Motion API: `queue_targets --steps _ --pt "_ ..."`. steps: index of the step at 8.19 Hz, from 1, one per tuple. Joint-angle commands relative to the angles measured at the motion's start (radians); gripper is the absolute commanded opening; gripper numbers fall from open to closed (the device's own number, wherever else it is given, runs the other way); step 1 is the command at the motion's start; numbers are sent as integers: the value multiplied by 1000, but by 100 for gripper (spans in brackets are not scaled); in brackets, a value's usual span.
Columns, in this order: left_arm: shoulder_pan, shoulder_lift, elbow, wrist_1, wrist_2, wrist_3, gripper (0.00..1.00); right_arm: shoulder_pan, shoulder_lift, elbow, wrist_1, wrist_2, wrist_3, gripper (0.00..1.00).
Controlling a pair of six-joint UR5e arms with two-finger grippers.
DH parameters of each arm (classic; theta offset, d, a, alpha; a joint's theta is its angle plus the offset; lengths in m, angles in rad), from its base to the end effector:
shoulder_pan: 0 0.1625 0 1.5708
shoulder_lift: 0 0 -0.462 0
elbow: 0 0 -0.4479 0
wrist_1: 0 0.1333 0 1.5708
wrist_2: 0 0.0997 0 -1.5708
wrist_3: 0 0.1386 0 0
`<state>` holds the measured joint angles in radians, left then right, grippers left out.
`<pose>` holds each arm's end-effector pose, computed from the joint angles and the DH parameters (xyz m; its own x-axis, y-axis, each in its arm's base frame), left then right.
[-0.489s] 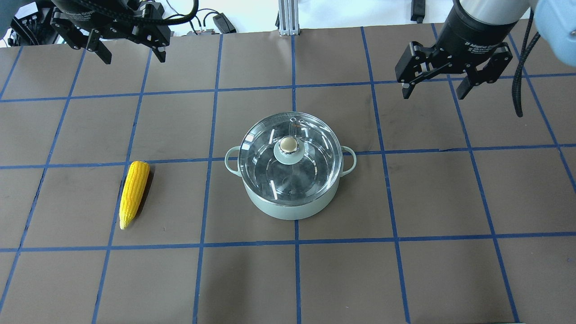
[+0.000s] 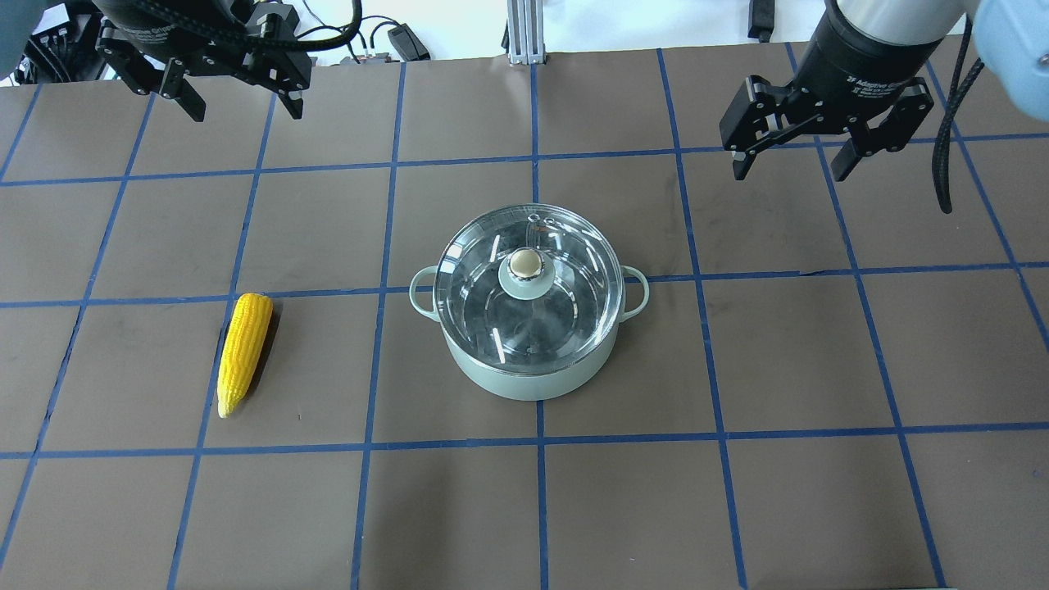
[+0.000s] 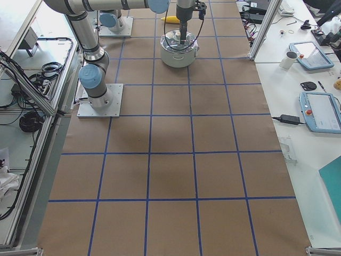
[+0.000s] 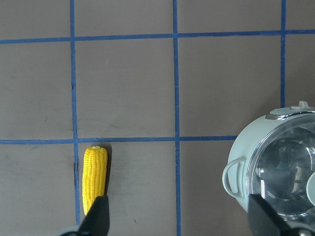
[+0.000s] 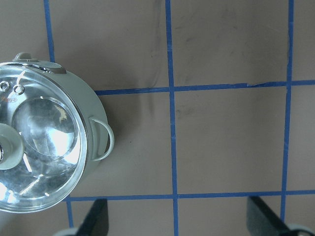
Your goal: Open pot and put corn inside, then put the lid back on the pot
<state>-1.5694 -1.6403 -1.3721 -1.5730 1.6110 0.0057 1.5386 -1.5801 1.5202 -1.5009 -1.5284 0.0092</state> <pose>-0.1269 -0.5929 0.5563 -0.9992 -0.0008 -0.0406 0.0043 0.9920 -0.1264 0.1217 -0.5453 0.5118 -0.9982 0.0418 -0.0423 0.0414 0.9991 0.0104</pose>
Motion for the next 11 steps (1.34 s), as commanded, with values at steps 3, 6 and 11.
queue_targets --steps 3,6,11 --pt "38 0 -129 30 1 170 100 2 9 0 -9 -2 12 100" --pt "175 -10 -293 239 -2 332 100 120 58 -31 -22 -16 170 100" --pt "382 -90 -519 327 -9 365 100 431 285 -118 -226 -16 520 100"
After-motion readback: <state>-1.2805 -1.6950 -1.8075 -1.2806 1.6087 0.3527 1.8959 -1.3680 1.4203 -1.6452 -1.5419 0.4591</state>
